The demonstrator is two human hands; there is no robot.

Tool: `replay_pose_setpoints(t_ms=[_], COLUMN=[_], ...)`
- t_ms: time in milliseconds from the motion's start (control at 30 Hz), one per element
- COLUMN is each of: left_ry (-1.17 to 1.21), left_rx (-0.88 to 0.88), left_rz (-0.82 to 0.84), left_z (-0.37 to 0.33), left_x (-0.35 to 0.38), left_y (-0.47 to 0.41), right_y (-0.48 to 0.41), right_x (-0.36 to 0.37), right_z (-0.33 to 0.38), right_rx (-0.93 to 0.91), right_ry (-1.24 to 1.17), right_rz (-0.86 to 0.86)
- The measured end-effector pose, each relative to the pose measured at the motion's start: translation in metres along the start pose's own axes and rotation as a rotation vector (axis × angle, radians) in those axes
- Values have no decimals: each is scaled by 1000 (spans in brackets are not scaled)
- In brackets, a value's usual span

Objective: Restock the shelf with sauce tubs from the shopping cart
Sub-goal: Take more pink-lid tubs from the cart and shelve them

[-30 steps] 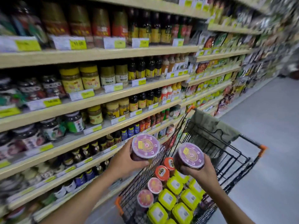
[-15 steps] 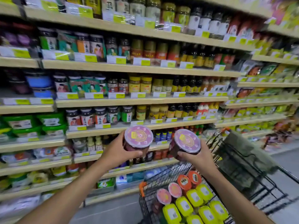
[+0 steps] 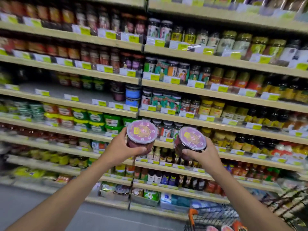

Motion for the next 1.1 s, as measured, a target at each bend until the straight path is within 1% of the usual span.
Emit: replay_pose_setpoints(t_ms=[267,467,633,800,967,1100], left_ry=[-8,-28,-21,-39,-21,-17], left_rx=[-50,-72,-110,-123,-126,-118], left_rz=[-100,-150,-195,-229,-243,-218], left_z=[47,89,118,143,160,182], left_x=[-140,-248,-319,-365,-380,-386], left_y=[11,16,25,20,-1,-37], right_y=[-23,-35,-45,-65,-95,-130], right_x=[131,230,298,347,372,387], right_z=[82,126,158,175,179,179], right_rx=[-80,-89,-107,-91,-55,-52], right_ry=[-66,-105,-95,-89,-75,-92], right_rz=[127,179,193,208,210,160])
Point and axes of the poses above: each hand's wrist, its own y-axis away from the middle knuckle, its own x-axis out of the palm, z = x × y, the point moved 3 cm from there along -y, towards the middle knuckle, and after that the axes turned 4 degrees about y, right-handed, at the moved point
